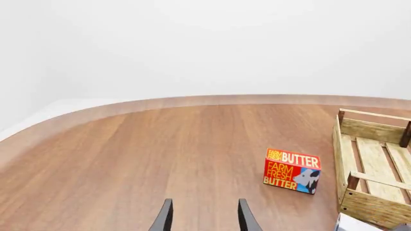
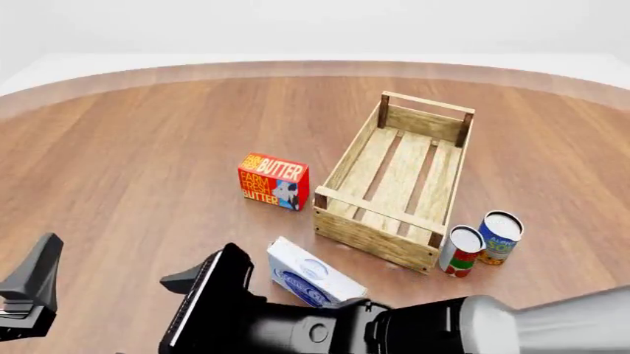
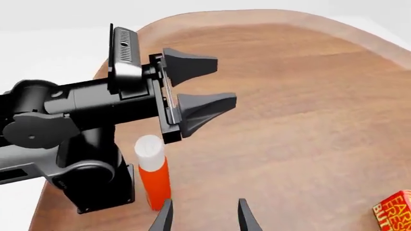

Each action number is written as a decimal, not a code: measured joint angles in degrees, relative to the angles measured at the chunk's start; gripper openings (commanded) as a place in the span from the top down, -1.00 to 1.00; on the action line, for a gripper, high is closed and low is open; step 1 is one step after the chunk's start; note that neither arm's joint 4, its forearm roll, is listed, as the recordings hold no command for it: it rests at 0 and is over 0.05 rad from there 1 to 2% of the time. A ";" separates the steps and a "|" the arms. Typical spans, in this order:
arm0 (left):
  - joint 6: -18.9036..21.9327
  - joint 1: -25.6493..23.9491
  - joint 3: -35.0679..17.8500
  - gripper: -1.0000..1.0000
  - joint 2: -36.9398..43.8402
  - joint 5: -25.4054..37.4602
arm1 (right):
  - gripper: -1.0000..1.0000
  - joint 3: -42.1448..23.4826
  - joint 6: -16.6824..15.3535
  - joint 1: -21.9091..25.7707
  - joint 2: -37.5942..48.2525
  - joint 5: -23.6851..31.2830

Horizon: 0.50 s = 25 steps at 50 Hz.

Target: Pick up the ketchup, and put it in the wooden tray.

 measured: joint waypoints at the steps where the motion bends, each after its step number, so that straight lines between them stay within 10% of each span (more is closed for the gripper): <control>1: 0.00 0.00 0.00 -1.00 0.00 0.00 | -1.00 -0.26 -0.01 0.27 0.35 0.02; 25: -0.01 0.04 0.00 -1.00 0.16 -0.16 | -1.00 -6.07 -0.54 5.34 7.92 0.46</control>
